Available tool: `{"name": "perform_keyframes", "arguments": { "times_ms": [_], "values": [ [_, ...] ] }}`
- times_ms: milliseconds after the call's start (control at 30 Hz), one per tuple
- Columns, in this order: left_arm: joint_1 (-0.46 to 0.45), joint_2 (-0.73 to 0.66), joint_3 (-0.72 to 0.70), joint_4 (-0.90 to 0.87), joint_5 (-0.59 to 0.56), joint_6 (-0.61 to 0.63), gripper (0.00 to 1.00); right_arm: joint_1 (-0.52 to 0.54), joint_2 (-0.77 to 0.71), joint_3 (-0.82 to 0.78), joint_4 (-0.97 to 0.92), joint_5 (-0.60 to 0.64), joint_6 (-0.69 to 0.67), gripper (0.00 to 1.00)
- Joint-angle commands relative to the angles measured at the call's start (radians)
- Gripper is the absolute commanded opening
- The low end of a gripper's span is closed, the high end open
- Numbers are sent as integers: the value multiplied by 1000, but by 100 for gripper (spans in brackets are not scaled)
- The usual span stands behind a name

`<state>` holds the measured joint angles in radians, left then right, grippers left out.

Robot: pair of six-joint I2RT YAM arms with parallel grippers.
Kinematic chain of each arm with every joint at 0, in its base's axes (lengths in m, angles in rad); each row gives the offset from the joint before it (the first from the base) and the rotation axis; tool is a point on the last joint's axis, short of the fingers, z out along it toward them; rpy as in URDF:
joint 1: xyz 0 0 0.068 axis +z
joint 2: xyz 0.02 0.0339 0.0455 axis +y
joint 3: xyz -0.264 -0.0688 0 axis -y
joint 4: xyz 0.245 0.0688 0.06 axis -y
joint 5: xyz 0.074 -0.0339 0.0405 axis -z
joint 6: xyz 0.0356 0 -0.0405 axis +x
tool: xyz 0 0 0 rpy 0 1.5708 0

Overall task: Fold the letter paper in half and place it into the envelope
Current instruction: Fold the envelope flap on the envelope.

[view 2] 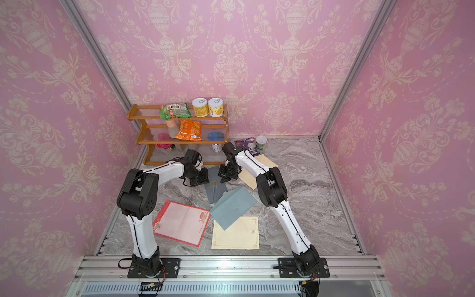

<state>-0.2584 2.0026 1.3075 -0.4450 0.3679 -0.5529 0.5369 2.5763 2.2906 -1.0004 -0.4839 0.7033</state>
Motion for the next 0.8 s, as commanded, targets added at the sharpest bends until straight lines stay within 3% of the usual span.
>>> {"name": "perform_keyframes", "arguments": {
  "times_ms": [0, 167, 267, 300, 433, 567, 700, 767],
  "values": [
    [-11, 22, 3, -141, -76, 66, 0, -2, 90, -37, -65, 86, -15, 0],
    [-38, 32, 112, -214, -114, 110, 0, -9, 20, -5, -26, 57, -38, 0],
    [-45, 29, 173, -254, -134, 138, 7, -29, -45, -26, -7, 43, -33, 0],
    [-49, 29, 189, -261, -137, 148, 11, -37, -66, -43, 0, 35, -32, 5],
    [-63, 42, 263, -309, -153, 200, 27, -75, -165, -156, 56, 16, -23, 47],
    [-77, 63, 321, -351, -165, 252, 46, -106, -248, -242, 86, 3, -22, 78],
    [-98, 96, 373, -376, -161, 280, 61, -128, -304, -307, 114, -11, -13, 96],
    [-116, 120, 405, -391, -166, 292, 64, -135, -325, -326, 118, -15, -11, 100]
  ]
}}
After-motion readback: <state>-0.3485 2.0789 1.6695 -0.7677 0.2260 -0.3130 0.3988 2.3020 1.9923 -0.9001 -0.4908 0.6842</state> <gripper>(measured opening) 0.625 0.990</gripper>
